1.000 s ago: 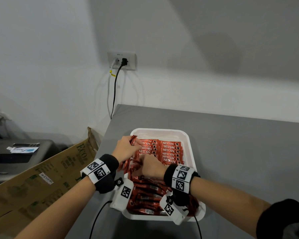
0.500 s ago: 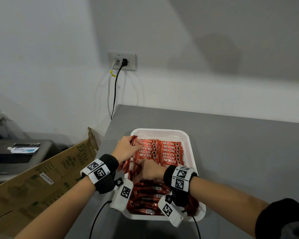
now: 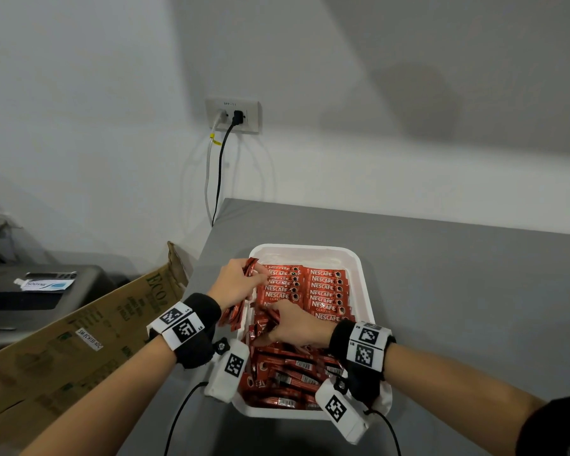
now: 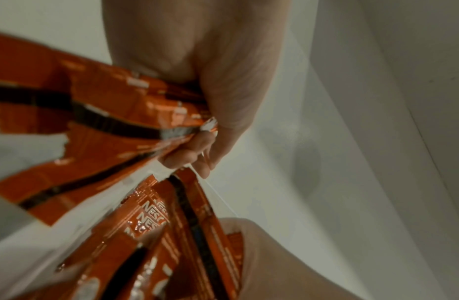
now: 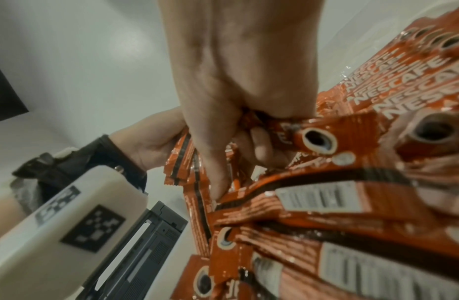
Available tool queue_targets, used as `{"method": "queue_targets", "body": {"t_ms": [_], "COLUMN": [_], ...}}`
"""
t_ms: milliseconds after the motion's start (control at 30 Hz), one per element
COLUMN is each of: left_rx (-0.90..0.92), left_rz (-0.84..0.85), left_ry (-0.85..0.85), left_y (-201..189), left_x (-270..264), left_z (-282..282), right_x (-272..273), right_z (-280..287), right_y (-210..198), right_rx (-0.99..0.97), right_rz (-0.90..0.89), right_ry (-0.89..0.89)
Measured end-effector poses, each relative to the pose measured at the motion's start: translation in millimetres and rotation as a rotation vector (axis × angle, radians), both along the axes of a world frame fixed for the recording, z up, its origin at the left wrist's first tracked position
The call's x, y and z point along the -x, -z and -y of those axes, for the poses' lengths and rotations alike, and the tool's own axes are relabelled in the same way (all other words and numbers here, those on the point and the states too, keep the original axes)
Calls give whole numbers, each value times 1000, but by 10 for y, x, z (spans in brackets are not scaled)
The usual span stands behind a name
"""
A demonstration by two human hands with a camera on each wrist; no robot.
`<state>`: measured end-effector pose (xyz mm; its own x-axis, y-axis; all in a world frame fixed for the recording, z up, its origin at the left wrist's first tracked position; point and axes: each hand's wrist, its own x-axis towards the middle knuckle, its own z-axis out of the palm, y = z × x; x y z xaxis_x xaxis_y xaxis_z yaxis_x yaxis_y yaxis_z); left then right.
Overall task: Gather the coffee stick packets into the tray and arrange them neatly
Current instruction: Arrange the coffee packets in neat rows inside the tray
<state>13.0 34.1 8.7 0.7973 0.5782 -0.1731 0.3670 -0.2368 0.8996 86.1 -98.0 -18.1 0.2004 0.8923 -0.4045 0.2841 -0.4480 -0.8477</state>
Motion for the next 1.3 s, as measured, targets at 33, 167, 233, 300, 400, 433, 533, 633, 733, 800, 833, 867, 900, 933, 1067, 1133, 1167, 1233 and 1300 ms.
{"method": "queue_targets", "body": {"t_ms": [33, 167, 233, 300, 400, 433, 533, 633, 733, 800, 833, 867, 900, 933, 1067, 1133, 1167, 1233, 1300], "left_rx": [-6, -6, 3, -1, 71, 96, 175, 205, 152, 122, 90, 59, 38, 26, -50, -65, -65, -44, -21], "left_rz": [2, 4, -36, -82, -91, -80, -21, 9, -4, -30, -45, -54, -55, -54, -82, -103, -107, -117, -132], "left_ry": [-3, 22, 95, 177, 244, 270, 368, 459, 431, 335, 293, 260, 229, 197, 115, 107, 105, 111, 127], "left_y": [0, -7, 4, -4, -91, -124, -207, -276, -339, -324, -300, -276, -247, -226, -187, -172, -171, -177, -181], "left_x": [2, 14, 46, 76, 99, 104, 81, 28, -19, -22, -17, -9, -3, 1, -13, -27, -31, -35, -32], "left_z": [-3, -9, 4, 57, 155, 186, 210, 227, 268, 229, 190, 152, 118, 95, 75, 81, 88, 105, 115], "right_x": [-10, -27, -23, -31, -92, -120, -176, -178, -250, -392, -474, -548, -601, -631, -612, -585, -575, -549, -530], "right_z": [22, 127, 194, 255, 289, 287, 246, 215, 230, 300, 348, 398, 446, 483, 488, 437, 414, 364, 317], "right_y": [3, -74, -162, -240, -320, -356, -428, -484, -546, -539, -503, -447, -371, -279, -46, -28, -21, -21, -12], "right_rx": [-27, -134, -206, -278, -380, -410, -441, -448, -428, -398, -349, -269, -161, -55, 84, 103, 126, 171, 195], "right_rz": [-9, -64, -109, -140, -156, -178, -181, -186, -172, -87, 14, 136, 255, 369, 612, 634, 652, 693, 723], "right_ry": [12, 93, 136, 196, 292, 329, 431, 459, 470, 496, 475, 410, 308, 194, 46, 16, -18, -81, -120]}}
